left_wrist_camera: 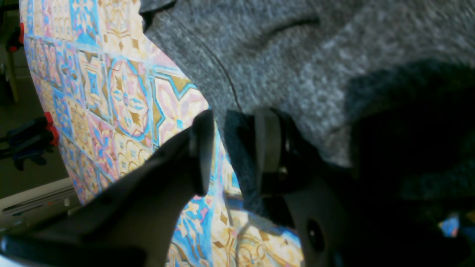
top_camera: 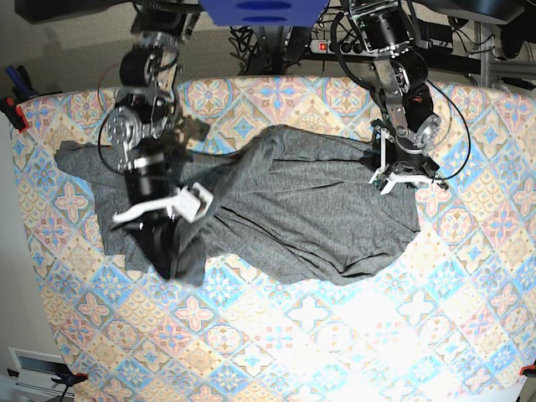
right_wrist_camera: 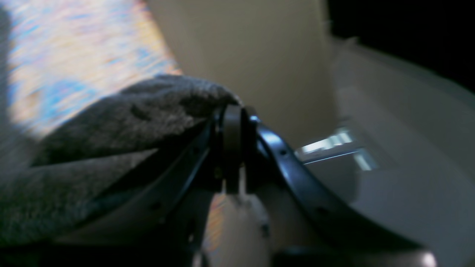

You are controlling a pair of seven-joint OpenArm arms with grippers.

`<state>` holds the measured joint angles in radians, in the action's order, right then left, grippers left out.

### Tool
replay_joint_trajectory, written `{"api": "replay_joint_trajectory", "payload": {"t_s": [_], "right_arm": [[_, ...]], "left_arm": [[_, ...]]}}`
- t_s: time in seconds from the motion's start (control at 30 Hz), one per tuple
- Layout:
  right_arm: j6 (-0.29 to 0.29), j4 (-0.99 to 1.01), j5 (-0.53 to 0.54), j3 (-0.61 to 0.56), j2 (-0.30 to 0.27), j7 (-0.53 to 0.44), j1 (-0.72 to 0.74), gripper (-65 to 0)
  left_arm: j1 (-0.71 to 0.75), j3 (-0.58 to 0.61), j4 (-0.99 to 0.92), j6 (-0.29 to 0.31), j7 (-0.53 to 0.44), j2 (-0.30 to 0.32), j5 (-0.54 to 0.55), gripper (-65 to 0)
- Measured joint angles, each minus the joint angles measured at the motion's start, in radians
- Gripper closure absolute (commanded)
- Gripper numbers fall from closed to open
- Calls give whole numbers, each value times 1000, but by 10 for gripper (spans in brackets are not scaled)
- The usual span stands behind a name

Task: Layout the t-shirt on the table in an organized manner, then fold the t-shirt properly
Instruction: 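Lay the fabric down and move the right gripper to the shirt edge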

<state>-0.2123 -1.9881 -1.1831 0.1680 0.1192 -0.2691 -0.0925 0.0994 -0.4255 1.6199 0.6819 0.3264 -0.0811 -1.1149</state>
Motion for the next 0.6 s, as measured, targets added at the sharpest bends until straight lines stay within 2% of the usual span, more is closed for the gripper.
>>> {"api": "replay_joint_trajectory", "payload": {"t_s": [0.07, 0.23, 0.4, 0.6], "right_arm": [[35, -1, 0, -1, 0, 0, 35, 0], [40, -1, -48, -2, -3, -1, 124, 0], [34, 1, -48, 0, -2, 1, 166, 0], [34, 17, -48, 91, -2, 6, 192, 0]], "left_arm": [[1, 0, 0, 0, 0, 0, 3, -193], [6, 2, -2, -1, -9, 0, -32, -193], [7, 2, -2, -1, -11, 0, -34, -193], [9, 2, -2, -1, -12, 0, -31, -193]]}}
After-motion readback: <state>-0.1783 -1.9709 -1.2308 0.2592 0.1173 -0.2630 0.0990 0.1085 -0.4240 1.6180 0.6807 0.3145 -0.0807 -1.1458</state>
